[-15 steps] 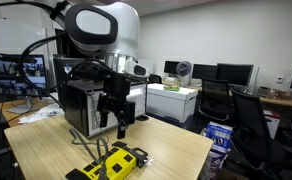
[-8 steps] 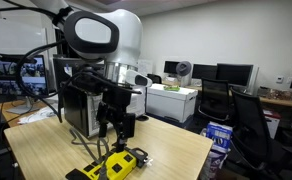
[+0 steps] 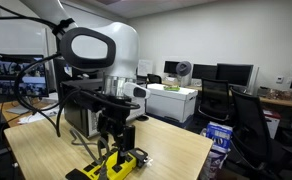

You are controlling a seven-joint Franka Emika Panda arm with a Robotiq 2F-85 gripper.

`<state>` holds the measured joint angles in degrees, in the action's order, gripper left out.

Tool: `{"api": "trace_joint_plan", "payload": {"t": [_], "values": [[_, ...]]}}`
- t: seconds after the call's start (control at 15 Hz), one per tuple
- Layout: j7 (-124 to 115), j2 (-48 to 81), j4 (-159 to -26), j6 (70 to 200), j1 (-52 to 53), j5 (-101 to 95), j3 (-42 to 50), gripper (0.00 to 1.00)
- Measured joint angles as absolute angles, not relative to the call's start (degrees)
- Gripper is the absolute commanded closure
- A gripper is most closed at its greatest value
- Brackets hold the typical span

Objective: Unplug the gray plug from the extension cable and put it on the table

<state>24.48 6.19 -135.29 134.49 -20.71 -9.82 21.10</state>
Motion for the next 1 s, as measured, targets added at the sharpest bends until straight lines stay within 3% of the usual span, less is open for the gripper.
{"api": "trace_joint_plan", "payload": {"t": [1.0], "values": [[24.48, 10.97, -136.80, 139.24, -21.50, -6.71, 20.46, 0.00]]}}
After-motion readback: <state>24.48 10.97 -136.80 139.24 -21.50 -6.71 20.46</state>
